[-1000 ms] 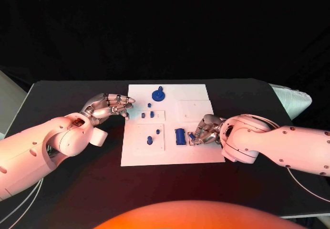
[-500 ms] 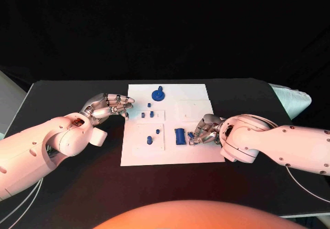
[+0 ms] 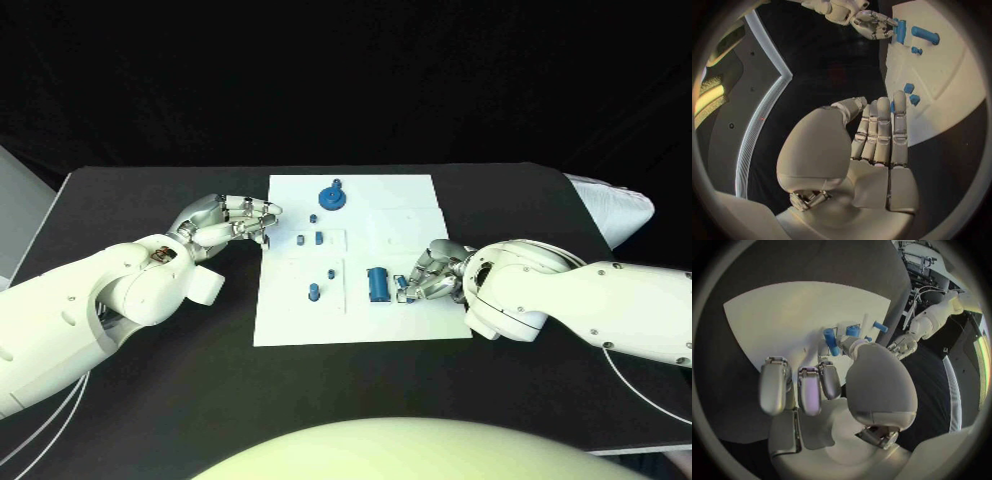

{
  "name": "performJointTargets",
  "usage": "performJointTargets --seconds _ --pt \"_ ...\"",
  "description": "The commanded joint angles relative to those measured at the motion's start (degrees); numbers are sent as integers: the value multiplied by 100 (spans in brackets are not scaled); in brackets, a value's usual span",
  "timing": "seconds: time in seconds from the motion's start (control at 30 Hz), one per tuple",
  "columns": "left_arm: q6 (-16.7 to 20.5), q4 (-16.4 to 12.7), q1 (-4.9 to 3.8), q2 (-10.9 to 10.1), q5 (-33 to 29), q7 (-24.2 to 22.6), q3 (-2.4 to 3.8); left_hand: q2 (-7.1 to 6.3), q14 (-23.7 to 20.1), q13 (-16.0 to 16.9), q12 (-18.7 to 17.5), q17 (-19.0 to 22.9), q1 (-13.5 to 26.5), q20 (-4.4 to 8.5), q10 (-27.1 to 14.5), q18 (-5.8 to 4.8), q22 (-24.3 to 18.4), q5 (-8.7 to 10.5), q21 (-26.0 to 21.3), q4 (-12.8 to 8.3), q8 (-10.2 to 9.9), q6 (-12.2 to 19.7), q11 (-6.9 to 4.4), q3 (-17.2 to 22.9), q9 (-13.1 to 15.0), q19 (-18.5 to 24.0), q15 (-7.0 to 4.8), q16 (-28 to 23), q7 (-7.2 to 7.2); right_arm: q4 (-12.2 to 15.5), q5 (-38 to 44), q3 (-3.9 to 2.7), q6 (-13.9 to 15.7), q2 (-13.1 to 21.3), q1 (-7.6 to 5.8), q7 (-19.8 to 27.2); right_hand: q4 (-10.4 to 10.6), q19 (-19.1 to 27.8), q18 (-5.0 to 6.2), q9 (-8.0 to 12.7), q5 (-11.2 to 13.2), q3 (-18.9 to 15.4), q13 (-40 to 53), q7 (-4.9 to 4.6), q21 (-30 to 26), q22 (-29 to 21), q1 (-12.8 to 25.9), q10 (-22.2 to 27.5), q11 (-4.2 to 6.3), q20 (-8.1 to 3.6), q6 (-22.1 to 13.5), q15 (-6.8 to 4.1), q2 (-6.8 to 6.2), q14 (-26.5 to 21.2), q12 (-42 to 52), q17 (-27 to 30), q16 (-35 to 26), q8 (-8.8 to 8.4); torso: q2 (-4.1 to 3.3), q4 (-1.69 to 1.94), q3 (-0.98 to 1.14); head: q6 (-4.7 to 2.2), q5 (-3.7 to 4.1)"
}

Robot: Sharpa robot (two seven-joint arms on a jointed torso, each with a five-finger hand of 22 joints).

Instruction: Assemble the parts on the task board

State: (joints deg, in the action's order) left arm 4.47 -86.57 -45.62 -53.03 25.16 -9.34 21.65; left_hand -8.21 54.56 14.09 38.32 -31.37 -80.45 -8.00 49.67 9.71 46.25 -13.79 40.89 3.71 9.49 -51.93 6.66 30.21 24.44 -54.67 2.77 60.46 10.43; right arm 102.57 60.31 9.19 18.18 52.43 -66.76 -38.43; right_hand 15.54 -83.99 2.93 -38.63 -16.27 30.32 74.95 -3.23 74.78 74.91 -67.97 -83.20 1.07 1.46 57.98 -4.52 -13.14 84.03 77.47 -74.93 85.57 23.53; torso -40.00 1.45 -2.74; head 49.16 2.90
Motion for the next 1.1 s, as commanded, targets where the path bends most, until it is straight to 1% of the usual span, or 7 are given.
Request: performJointTargets --seconds 0.03,0.07,0.1,0.33,0.57,0.83,1.1 --pt "-105 -17 2 5 59 -11 4 1 15 -8 5 -1 -40 -12 -26 78 8 -20 -10 -5 -11 16 14 28 -6 -41 15 -32 21 -8 15 -1 -87 -11 5 0 35 -428 -63 10 -144 -69 687 2 28 1202 137 -52 -3 -21 27 -25 -26 455 37 -831 43 28 0 -3 -1 2 2" --pt "-109 -18 2 5 64 -10 4 1 15 -8 5 -1 -40 -12 -26 78 8 -20 -10 -5 -11 16 14 28 -6 -41 15 -32 21 -13 24 -1 -84 -19 5 -2 31 -428 -64 -3 -472 -165 691 3 28 1202 206 -54 -3 -25 33 -28 -48 455 39 -833 44 43 1 -3 0 1 3" --pt "-113 -18 2 5 68 -10 4 1 15 -8 5 -1 -40 -12 -26 78 8 -20 -10 -5 -11 16 14 28 -6 -41 15 -32 21 -17 34 -1 -80 -28 5 -3 28 -428 -64 -6 -536 -205 690 2 29 1202 224 -52 -2 -27 30 -25 -51 454 34 -832 43 45 1 -3 0 1 3" --pt "-124 -20 2 2 79 -5 4 7 14 -11 3 -1 -35 -13 -32 77 9 -21 -11 0 -10 12 15 28 -6 -39 16 -33 21 -71 90 -2 -34 -90 0 -5 43 -428 -64 -8 -541 -272 702 -2 33 1203 271 -61 -7 -27 28 -24 -57 456 50 -840 48 48 -2 3 -4 -1 3" --pt "-123 -25 2 -10 81 -1 4 7 14 -11 3 -1 -35 -13 -32 77 9 -21 -11 0 -10 12 15 28 -6 -39 16 -33 21 -132 105 -2 -87 -114 -6 -13 48 -427 -64 -9 -521 -310 695 -2 30 1202 293 -54 -8 -26 26 -22 -63 456 37 -841 48 49 -3 -1 -8 9 0" --pt "-126 -24 2 -8 81 2 4 7 14 -11 3 -1 -35 -13 -32 77 9 -21 -11 0 -10 12 15 28 -6 -39 16 -33 21 -201 130 -2 -102 -148 -7 -14 48 -426 -63 -9 -505 -329 691 -4 26 1202 299 -50 -9 -25 21 -21 -66 456 31 -841 49 47 0 1 -2 10 -2" --pt "-125 -23 2 -10 81 4 4 12 13 -14 2 0 -26 -15 -37 76 10 -21 -13 7 -10 11 16 26 -7 -35 18 -36 21 -237 137 -2 -148 -183 -7 12 68 -422 -61 -6 -471 -404 676 -15 6 1197 345 -34 -18 -22 3 -15 -77 456 5 -846 51 39 -6 -1 1 35 -11"
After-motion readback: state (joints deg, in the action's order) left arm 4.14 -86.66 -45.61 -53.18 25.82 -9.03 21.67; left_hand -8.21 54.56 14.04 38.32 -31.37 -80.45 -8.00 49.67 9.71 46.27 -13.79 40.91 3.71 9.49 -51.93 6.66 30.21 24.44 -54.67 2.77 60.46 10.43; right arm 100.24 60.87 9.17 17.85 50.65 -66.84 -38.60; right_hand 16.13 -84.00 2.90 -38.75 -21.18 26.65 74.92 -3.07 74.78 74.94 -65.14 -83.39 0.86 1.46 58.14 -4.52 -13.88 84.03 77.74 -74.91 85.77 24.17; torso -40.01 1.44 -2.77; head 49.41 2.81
